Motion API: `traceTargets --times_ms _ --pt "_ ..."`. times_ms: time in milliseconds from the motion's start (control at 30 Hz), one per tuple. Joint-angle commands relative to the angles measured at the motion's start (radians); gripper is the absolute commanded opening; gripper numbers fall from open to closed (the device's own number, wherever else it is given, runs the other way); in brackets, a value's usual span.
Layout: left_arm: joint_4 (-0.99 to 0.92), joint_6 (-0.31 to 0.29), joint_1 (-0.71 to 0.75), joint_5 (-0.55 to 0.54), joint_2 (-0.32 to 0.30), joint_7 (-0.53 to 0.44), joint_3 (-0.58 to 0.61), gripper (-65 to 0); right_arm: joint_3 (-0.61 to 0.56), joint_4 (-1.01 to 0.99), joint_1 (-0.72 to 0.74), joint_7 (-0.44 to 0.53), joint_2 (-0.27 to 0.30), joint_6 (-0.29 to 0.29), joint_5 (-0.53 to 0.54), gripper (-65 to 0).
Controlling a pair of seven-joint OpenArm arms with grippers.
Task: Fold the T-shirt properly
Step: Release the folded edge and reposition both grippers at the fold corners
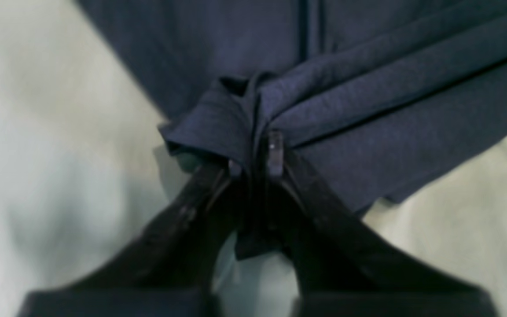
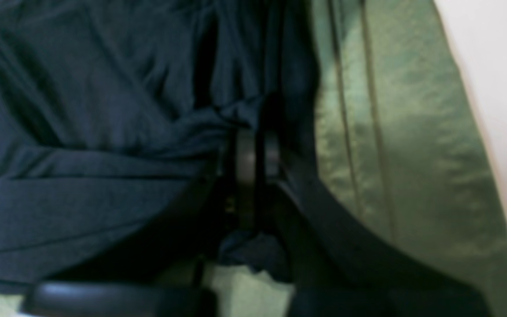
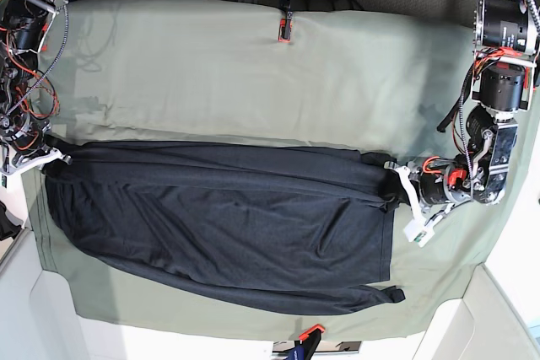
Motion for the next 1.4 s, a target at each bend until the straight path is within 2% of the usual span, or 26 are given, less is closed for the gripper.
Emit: traceTargets --times_ms 0,67,100,167,200,233,300,367,433,567,667,767,933,1067,1233,1367 --pt "0.003 -0.003 -0.035 -0.011 -0.011 -0.018 -0.007 -48.6 0.002 0.01 0.026 0.024 0.018 0.005 0.008 -65.0" --pt "-0.004 -0.003 -0.037 -0.012 -0.003 -0.018 -0.007 -31.4 0.002 0.01 0.026 0.024 0.014 0.008 0.007 -62.8" --pt "-0.007 -0.003 -0.037 -0.012 -0.003 -0.013 -0.007 -26.1 0.002 0.009 0.026 0.024 0.013 0.009 0.008 -53.7" --pt "-0.007 -0.003 -0.038 -0.016 -0.001 0.013 -0.008 -24.5 0.002 0.007 0.026 0.023 0.014 0.028 0.008 -38.4" --pt "-0.007 -0.003 -0.043 -0.037 -0.001 0.05 -0.008 -24.5 0.002 0.007 0.026 0.017 0.014 0.03 0.02 -32.6" --pt "-0.006 -0.003 -0.047 -0.084 -0.003 0.106 -0.008 -24.6 0.002 0.007 0.026 0.01 0.017 0.032 0.035 -29.5" --pt "0.017 -0.003 -0.051 -0.269 -0.023 0.215 -0.008 -24.7 0.002 0.013 0.026 -0.011 0.024 0.057 0.079 -29.0" --pt "0.075 -0.003 -0.049 -0.426 -0.058 0.26 -0.008 -24.7 0.002 0.034 0.014 -0.034 0.034 0.06 0.145 -29.0" --pt "0.144 -0.003 -0.042 -0.461 -0.095 0.289 -0.009 -24.7 0.009 0.08 -0.019 -0.045 0.043 0.06 0.19 -29.0" --pt "0.244 -0.003 0.013 -0.47 -0.169 0.301 -0.009 -24.7 0.057 0.224 -0.119 -0.046 0.039 0.06 0.218 -29.0" --pt "0.257 -0.003 0.043 -0.484 -0.181 0.301 -0.009 -24.7 0.089 0.298 -0.155 -0.056 0.036 0.056 0.217 -29.0" --pt "0.256 -0.003 0.076 -0.478 -0.169 0.284 -0.009 -24.7 0.109 0.304 -0.16 -0.068 0.036 0.051 0.202 -29.0" --pt "0.241 -0.003 0.135 -0.349 -0.155 0.195 -0.009 -24.6 0.111 0.269 -0.156 -0.055 0.031 0.036 0.183 -29.0" --pt "0.171 -0.003 0.114 -0.252 -0.143 0.087 -0.011 -24.6 0.103 0.212 -0.136 -0.032 0.03 0.036 0.18 -29.0" --pt "0.08 -0.003 0.074 -0.25 -0.089 0.079 -0.011 -24.6 0.072 0.122 -0.111 -0.014 0.03 0.042 0.175 -29.0" --pt "0.035 -0.003 0.054 -0.25 -0.04 0.079 -0.011 -24.6 -0.004 0.089 -0.109 0.009 0.027 0.041 0.173 -29.0"
